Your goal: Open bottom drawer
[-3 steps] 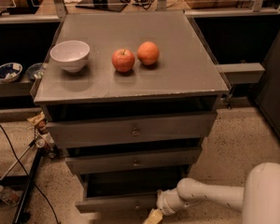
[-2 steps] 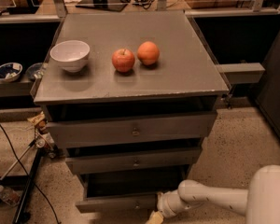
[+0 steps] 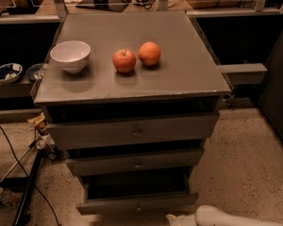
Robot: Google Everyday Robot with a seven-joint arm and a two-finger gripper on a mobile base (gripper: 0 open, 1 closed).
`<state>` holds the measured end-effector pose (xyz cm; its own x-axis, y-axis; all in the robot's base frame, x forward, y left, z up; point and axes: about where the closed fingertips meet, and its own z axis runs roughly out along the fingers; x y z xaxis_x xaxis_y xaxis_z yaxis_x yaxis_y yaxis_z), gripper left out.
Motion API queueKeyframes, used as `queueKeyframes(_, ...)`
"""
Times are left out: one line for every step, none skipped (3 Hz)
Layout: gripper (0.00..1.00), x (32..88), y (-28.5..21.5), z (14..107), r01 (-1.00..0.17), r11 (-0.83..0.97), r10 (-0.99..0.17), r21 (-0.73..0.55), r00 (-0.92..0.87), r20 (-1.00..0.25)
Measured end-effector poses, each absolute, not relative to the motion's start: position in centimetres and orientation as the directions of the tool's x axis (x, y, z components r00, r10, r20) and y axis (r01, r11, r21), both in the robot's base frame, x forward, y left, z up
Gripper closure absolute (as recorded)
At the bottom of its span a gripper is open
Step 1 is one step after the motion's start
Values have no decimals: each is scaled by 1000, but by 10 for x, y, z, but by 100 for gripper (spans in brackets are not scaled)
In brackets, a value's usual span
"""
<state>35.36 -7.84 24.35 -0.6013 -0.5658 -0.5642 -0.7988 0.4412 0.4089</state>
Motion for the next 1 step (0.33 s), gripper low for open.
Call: queueKeyframes(0,354,-78,243,-799,441,-566,409,-601,-564)
